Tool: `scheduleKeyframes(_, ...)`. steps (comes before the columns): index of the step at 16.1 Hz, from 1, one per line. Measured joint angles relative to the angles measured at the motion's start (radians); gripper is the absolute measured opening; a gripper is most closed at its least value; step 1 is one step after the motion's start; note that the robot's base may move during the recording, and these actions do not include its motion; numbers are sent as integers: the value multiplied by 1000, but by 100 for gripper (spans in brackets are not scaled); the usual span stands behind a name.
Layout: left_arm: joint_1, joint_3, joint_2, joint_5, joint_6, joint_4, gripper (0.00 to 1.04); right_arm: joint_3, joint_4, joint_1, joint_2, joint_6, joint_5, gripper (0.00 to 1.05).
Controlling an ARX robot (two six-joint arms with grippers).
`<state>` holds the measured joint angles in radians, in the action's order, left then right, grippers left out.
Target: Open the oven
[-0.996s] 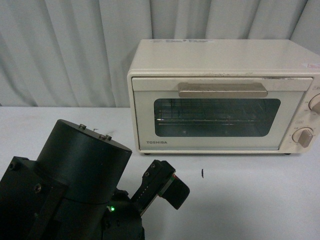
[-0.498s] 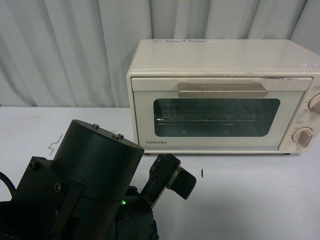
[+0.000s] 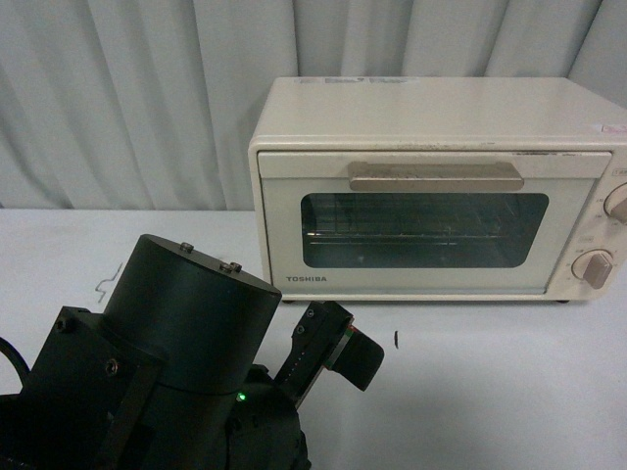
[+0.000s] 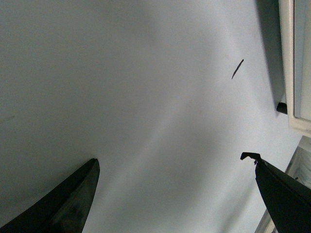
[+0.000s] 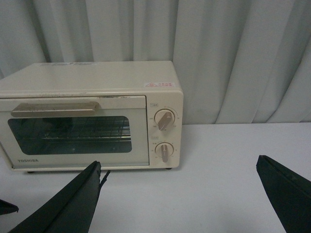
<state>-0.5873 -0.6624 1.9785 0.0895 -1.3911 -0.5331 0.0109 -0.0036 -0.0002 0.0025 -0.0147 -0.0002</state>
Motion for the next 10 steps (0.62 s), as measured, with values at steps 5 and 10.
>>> scheduleKeyframes(5,0,0,0,0,0,0,98,0,0,0,0,0,0,98)
scheduleKeyframes(10,0,0,0,0,0,0,98,0,0,0,0,0,0,98)
